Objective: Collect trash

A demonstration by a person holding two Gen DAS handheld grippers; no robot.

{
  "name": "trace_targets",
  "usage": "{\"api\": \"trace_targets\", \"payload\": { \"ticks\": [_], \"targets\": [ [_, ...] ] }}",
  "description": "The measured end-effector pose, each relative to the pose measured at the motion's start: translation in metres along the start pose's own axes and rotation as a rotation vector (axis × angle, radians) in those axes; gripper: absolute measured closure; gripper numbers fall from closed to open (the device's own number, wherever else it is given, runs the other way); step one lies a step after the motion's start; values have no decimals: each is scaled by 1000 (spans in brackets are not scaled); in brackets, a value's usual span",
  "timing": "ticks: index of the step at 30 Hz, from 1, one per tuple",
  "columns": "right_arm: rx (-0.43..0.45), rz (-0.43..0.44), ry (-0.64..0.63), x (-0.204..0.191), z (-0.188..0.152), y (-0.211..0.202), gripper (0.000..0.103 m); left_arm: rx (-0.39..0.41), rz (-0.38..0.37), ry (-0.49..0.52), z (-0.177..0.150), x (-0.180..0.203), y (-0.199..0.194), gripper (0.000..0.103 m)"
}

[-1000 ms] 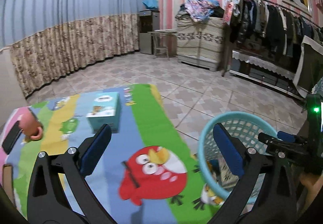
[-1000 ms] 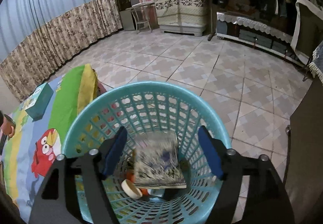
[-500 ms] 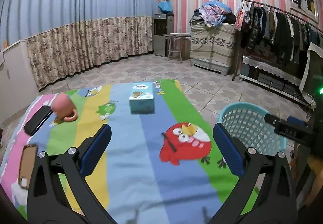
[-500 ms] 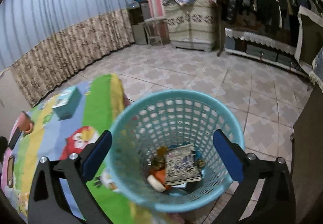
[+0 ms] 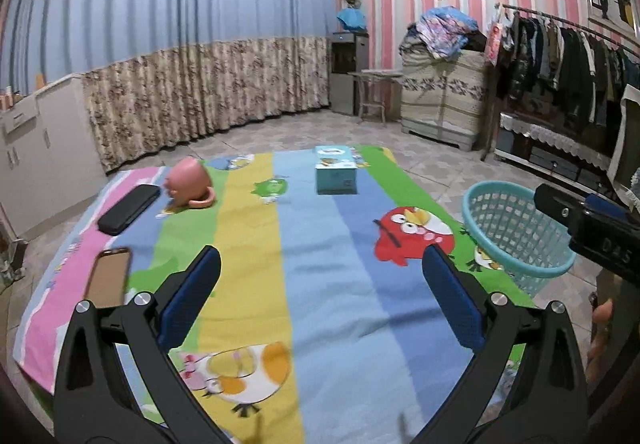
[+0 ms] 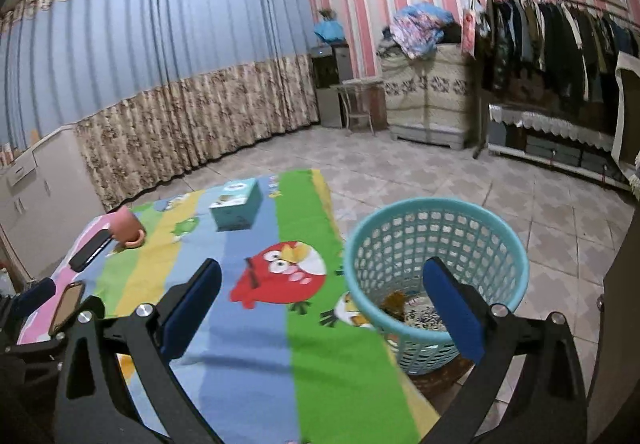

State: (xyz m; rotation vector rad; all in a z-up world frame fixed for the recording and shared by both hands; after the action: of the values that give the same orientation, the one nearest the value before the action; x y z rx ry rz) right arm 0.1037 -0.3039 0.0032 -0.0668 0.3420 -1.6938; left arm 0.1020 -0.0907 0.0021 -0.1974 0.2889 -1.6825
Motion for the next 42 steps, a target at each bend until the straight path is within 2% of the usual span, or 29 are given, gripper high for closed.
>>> {"api": "trace_targets", "payload": {
  "ticks": [10,32,42],
  "targets": [
    [25,29,-77,-32,-13,-23,5,31,31,13,-13,-19,-22,5],
    [36,29,-117,-34,-12,-25,5,63,9,-31,-14,-22,-37,6],
    [41,27,-120,-35,-12,-25,5,85,27,-32,-13,-25,-41,6]
  ]
}}
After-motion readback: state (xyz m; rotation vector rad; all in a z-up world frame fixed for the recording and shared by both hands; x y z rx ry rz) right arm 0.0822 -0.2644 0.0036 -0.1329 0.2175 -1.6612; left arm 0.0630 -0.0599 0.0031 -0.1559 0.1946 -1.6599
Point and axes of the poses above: each gripper's, at about its wrist camera, not at the fingertips, and y roughly the way its jaws point, x to its right, z to its top, the point moved 4 cm from there along y, roughly the way its jaws point, and after that the axes turned 10 degrees about x, right-handed, at the moved point
